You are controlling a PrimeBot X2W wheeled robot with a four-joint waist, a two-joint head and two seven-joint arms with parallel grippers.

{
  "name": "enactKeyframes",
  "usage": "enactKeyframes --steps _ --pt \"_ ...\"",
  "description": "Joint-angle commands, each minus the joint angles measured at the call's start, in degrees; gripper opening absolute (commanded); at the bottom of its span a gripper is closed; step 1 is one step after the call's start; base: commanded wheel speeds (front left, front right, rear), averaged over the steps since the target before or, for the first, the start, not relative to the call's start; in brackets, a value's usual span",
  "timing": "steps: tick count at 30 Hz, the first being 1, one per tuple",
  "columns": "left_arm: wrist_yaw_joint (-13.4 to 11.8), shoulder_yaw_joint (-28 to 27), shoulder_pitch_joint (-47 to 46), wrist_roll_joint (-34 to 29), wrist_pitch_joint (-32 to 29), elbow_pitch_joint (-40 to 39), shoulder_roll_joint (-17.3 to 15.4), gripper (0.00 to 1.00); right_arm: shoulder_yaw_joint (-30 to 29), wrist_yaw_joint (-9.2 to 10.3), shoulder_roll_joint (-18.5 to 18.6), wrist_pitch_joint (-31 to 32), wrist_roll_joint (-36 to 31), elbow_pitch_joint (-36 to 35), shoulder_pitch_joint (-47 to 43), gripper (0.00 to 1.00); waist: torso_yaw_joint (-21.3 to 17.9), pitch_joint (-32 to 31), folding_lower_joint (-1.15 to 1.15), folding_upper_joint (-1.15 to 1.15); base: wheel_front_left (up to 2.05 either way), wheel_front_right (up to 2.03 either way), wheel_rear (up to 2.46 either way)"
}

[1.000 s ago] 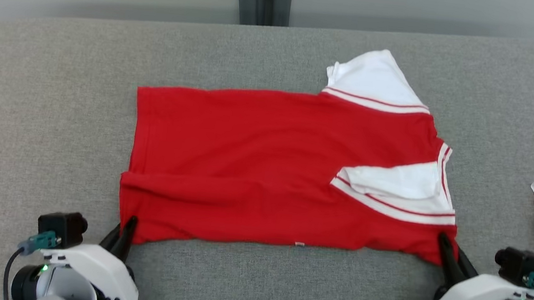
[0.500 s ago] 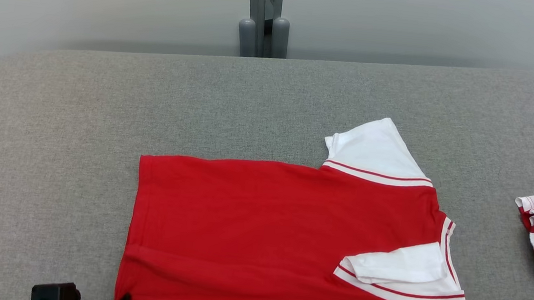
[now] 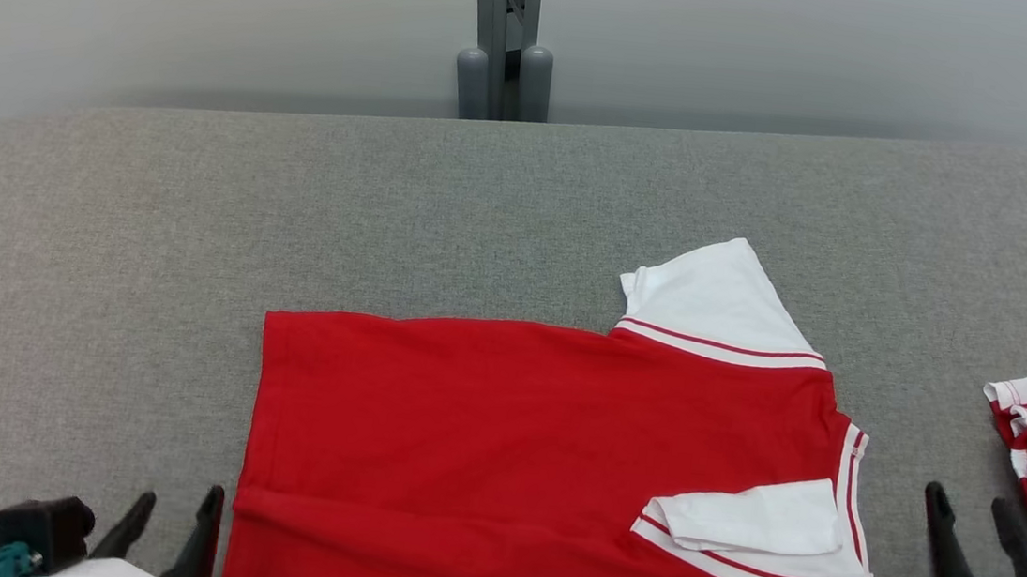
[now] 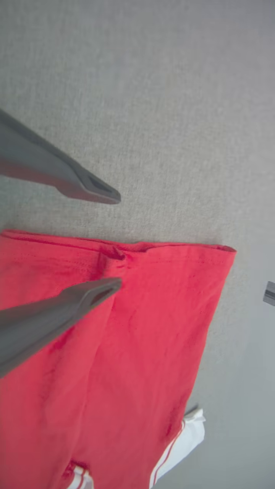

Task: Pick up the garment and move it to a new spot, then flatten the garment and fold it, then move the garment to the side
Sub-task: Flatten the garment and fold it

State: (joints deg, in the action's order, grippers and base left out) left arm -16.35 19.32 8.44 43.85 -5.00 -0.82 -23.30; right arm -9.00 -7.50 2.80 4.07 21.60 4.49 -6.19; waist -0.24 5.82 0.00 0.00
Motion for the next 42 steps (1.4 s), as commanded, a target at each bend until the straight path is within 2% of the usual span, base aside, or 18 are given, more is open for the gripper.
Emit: enactKeyframes --steps 1,8,16,21,22,23,24,27,29,31,34,42 --pt "-0.57 -1.32 -1.77 -0.83 1.61 -1.03 -0.79 1.00 -1.19 0.02 0.28 -0.52 -1.11 -0.80 2.39 1.00 -0.16 -0.03 0.00 0.00 0.00 0.00 0.00" --pt "-2.44 -4.62 -8.65 -5.01 7.56 -4.08 -1.91 1.00 -5.12 0.02 0.97 -0.46 -4.88 -0.79 14.25 1.00 -0.09 0.09 0.00 0.00 0.00 0.00 0.00" --pt "-1.39 -3.64 -16.56 -7.92 8.69 -3.36 -2.20 1.00 -3.41 0.02 4.48 -0.30 -4.41 5.71 28.70 1.00 -0.18 2.35 0.00 0.00 0.00 0.00 0.00" --pt "2.93 0.97 -25.23 -7.57 4.83 2.48 -0.49 1.00 0.92 0.02 7.76 1.21 -3.32 14.55 39.36 1.00 1.85 6.32 0.00 0.00 0.00 0.00 0.00" --pt "2.93 0.97 -25.23 -7.57 4.83 2.48 -0.49 1.00 0.92 0.02 7.76 1.21 -3.32 14.55 39.36 1.00 1.85 6.32 0.00 0.00 0.00 0.00 0.00" --pt "4.79 2.64 -27.98 -7.04 2.88 5.29 0.14 1.00 2.96 0.02 8.57 1.96 -2.59 17.78 42.41 1.00 2.53 7.77 0.00 0.00 0.00 0.00 0.00" --pt "4.79 2.64 -27.98 -7.04 2.88 5.29 0.14 1.00 2.96 0.02 8.57 1.96 -2.59 17.78 42.41 1.00 2.53 7.77 0.00 0.00 0.00 0.00 0.00" --pt "8.00 5.26 -32.26 -5.75 -1.10 11.01 1.65 1.00 7.56 0.02 10.37 3.82 -1.79 24.26 47.60 1.00 3.70 10.56 0.00 0.00 0.00 0.00 0.00" --pt "8.52 5.87 -33.07 -5.63 -2.06 12.39 1.82 1.00 8.67 0.02 10.62 4.31 -1.26 25.94 48.56 1.00 3.93 11.22 0.00 0.00 0.00 0.00 0.00" --pt "10.34 7.07 -35.46 -4.75 -4.17 15.87 2.65 1.00 12.27 0.02 11.50 5.28 -0.35 30.07 51.25 1.00 4.61 13.13 0.00 0.00 0.00 0.00 0.00" --pt "11.67 7.79 -37.63 -3.76 -5.96 19.10 3.67 1.00 15.65 0.02 12.21 6.11 0.97 33.99 53.27 1.00 5.27 14.93 0.00 0.00 0.00 0.00 0.00" --pt "14.57 9.37 -42.64 -3.02 -7.32 25.49 5.99 1.00 23.53 0.02 13.42 7.11 3.82 42.93 58.69 1.00 6.42 18.71 0.00 0.00 0.00 0.00 0.00"
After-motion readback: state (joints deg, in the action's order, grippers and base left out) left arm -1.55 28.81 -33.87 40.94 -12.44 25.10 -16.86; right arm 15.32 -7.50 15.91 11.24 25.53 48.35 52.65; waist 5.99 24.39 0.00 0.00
